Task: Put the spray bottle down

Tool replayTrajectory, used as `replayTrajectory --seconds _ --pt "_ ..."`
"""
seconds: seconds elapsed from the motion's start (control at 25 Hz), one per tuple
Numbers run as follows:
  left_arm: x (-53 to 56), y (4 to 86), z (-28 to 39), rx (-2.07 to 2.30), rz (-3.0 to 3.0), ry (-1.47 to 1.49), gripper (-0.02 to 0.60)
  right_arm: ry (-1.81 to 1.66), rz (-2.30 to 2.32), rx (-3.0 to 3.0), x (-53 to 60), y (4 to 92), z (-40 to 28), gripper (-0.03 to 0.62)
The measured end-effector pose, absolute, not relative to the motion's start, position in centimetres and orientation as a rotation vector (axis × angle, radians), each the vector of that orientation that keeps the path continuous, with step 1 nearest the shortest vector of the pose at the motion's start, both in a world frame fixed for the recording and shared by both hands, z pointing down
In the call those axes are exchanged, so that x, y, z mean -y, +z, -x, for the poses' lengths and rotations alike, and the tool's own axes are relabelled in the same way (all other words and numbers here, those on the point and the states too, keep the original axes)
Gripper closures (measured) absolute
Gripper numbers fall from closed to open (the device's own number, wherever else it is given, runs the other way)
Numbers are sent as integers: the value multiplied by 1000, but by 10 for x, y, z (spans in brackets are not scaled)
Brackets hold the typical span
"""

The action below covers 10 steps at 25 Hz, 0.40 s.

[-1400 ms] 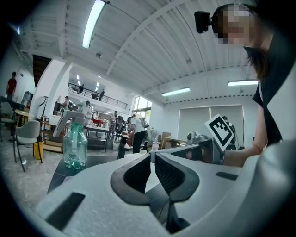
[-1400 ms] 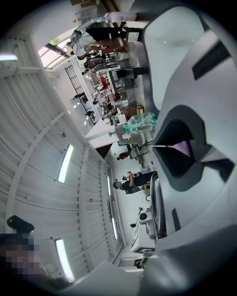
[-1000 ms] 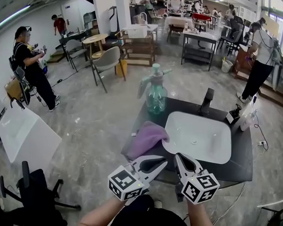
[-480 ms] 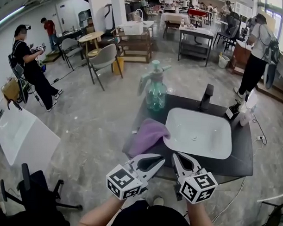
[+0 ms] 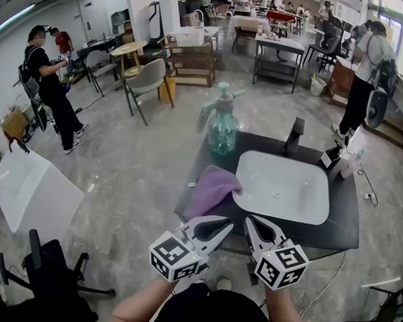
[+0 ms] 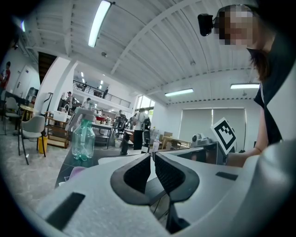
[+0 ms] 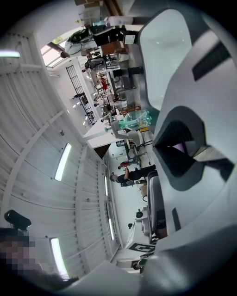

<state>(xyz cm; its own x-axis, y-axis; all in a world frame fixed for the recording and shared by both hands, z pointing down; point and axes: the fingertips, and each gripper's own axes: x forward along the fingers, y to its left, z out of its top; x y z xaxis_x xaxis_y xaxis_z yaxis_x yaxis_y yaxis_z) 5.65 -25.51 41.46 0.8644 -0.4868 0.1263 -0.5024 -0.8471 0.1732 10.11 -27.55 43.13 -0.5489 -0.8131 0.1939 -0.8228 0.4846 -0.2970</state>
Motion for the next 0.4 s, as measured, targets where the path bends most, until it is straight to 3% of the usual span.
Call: replayTrajectory --seconds 0.4 --pt "248 409 -54 764 -2835 92 549 561 -1456 2689 269 429 -95 588"
